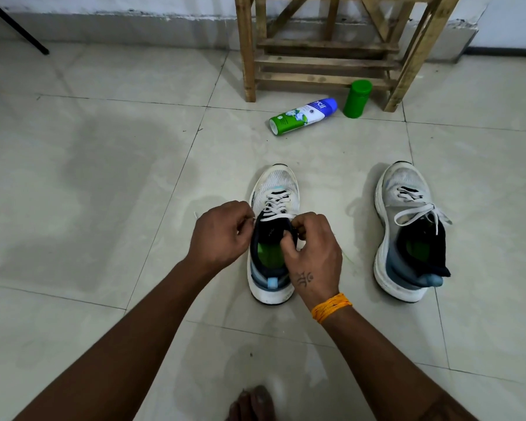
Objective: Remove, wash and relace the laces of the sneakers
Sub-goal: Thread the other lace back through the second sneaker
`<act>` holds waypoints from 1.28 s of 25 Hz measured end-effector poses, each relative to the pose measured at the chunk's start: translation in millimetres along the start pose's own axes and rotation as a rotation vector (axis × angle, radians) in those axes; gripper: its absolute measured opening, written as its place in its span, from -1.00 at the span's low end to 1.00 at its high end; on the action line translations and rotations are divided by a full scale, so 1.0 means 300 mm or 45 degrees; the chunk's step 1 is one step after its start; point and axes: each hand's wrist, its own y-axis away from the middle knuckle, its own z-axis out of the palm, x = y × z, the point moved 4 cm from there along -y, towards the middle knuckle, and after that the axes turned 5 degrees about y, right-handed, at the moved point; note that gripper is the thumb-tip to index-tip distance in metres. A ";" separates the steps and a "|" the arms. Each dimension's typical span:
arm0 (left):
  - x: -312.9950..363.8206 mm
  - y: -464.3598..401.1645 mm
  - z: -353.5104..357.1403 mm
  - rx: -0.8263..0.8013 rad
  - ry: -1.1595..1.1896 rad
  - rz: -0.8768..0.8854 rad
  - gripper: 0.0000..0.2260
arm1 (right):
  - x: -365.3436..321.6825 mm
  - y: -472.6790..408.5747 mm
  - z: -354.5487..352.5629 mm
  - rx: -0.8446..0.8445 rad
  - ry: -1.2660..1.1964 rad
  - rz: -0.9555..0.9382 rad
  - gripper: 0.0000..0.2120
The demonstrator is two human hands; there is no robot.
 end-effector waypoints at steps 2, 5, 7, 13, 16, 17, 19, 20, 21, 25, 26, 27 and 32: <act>-0.073 0.027 0.001 -0.022 -0.171 -0.202 -0.95 | 0.010 0.001 -0.004 -0.012 0.009 0.007 -0.86; -0.200 0.086 0.004 -0.276 -0.290 -0.551 -0.91 | 0.014 0.002 -0.006 -0.012 -0.001 0.003 -0.87; -0.188 0.094 0.002 -0.248 -0.114 -0.525 -0.97 | 0.010 0.003 -0.004 -0.003 -0.018 -0.002 -0.87; 0.000 0.008 -0.002 -0.038 0.160 -0.077 -0.85 | 0.014 0.003 0.003 -0.002 -0.021 -0.029 -0.86; -0.033 0.004 -0.014 -0.007 0.044 -0.158 -0.94 | 0.014 0.003 0.000 -0.014 -0.017 -0.018 -0.87; -0.062 0.012 -0.014 -0.068 -0.072 -0.255 -0.95 | 0.015 0.003 -0.002 -0.018 -0.021 -0.008 -0.88; -0.112 0.034 -0.006 -0.279 -0.251 -0.450 -0.94 | 0.014 0.002 -0.006 -0.016 -0.028 -0.006 -0.88; -0.123 0.040 -0.005 -0.338 -0.270 -0.485 -0.95 | 0.014 0.001 -0.007 -0.013 -0.029 -0.012 -0.88; -0.120 0.043 -0.005 -0.347 -0.252 -0.466 -0.96 | 0.016 0.000 -0.008 -0.012 -0.029 -0.014 -0.87; -0.041 0.007 -0.004 -0.195 -0.089 -0.116 -0.85 | 0.021 0.002 -0.007 -0.002 -0.037 -0.009 -0.87; -0.023 -0.002 -0.004 -0.164 -0.053 -0.046 -0.87 | 0.020 0.003 -0.006 0.000 -0.041 -0.013 -0.87; -0.013 -0.006 -0.003 -0.134 -0.019 -0.002 -0.91 | 0.020 0.003 -0.004 0.002 -0.050 -0.017 -0.88; -0.076 0.037 -0.006 -0.052 -0.073 -0.146 -0.93 | 0.032 0.004 0.001 0.029 -0.116 -0.005 -0.91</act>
